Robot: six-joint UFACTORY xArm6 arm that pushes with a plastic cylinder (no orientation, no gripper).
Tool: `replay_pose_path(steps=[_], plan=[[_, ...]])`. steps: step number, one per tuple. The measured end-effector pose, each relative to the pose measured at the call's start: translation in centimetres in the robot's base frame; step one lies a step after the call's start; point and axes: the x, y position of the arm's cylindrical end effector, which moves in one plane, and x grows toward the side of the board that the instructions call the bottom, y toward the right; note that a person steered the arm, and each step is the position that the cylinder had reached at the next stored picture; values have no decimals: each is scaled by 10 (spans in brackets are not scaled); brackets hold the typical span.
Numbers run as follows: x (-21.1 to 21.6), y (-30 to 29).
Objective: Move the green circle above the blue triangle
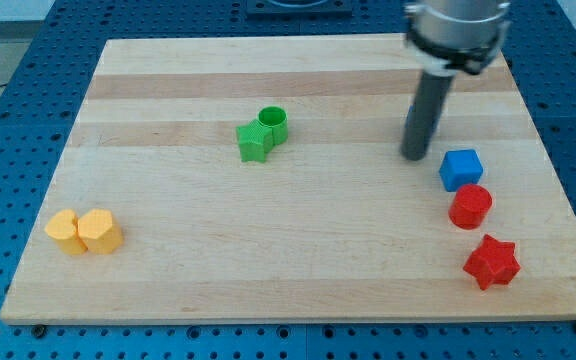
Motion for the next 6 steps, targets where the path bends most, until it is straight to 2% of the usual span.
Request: replay_pose_path(steps=[1,2,6], plan=[[-3,-57],[-40,-33],[-52,32]])
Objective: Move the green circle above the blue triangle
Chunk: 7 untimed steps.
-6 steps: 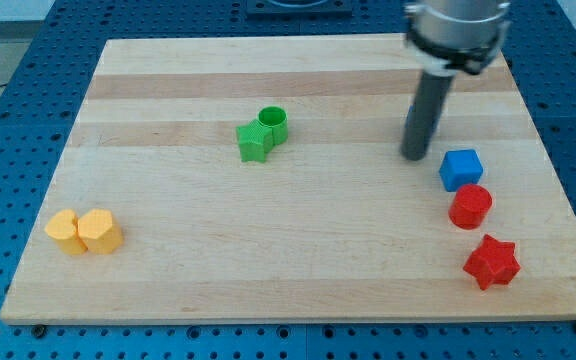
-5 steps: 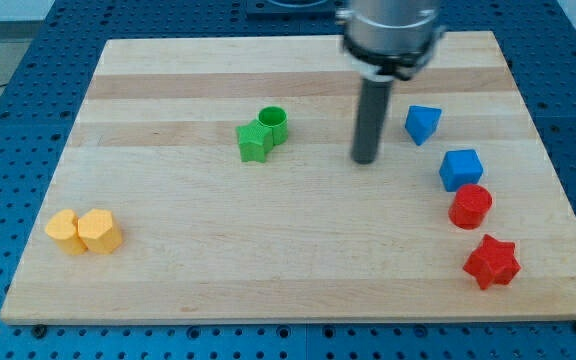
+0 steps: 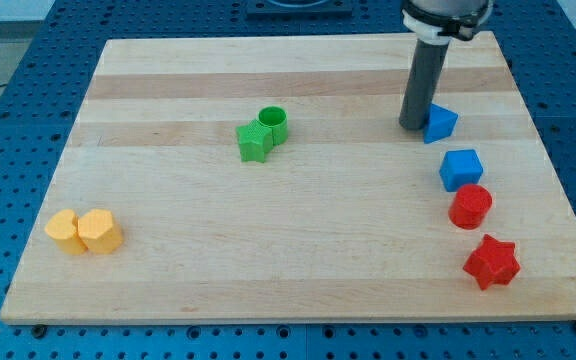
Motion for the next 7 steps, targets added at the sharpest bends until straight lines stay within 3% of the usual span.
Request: replay_pose_path(steps=[1,2,3,4,5,6,7], plan=[[21,-3],[67,-85],[68,-193],[-8,-207],[-40,-207],[-38,-199],[-13,-234]])
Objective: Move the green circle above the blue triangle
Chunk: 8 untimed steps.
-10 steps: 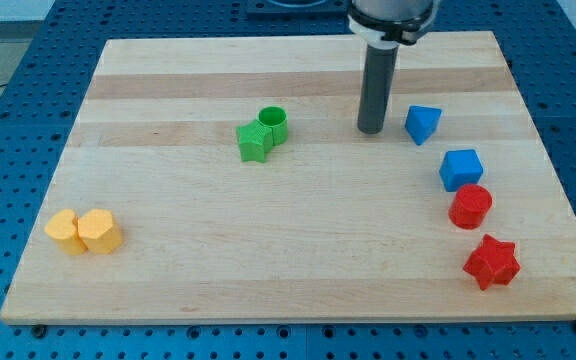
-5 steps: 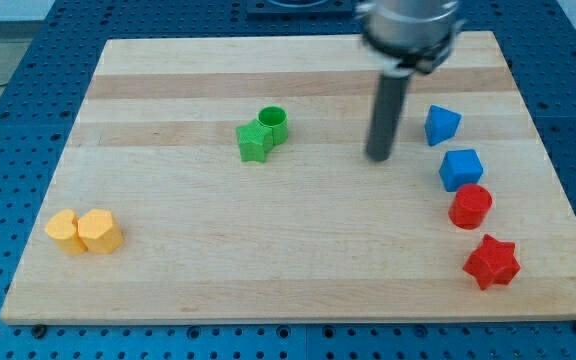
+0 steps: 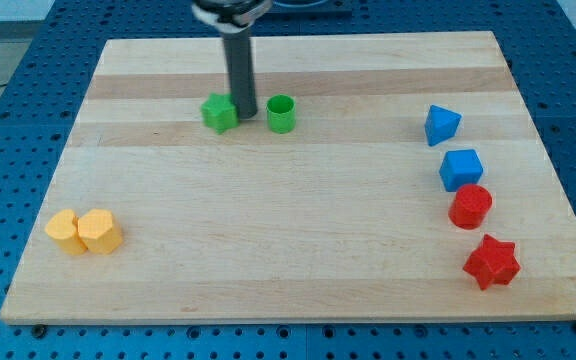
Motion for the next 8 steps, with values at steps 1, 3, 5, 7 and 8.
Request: replay_pose_path(steps=[1,3,5,7,8], plan=[[12,53],[-23,146],[-47,75],[-67,119],[-58,187]])
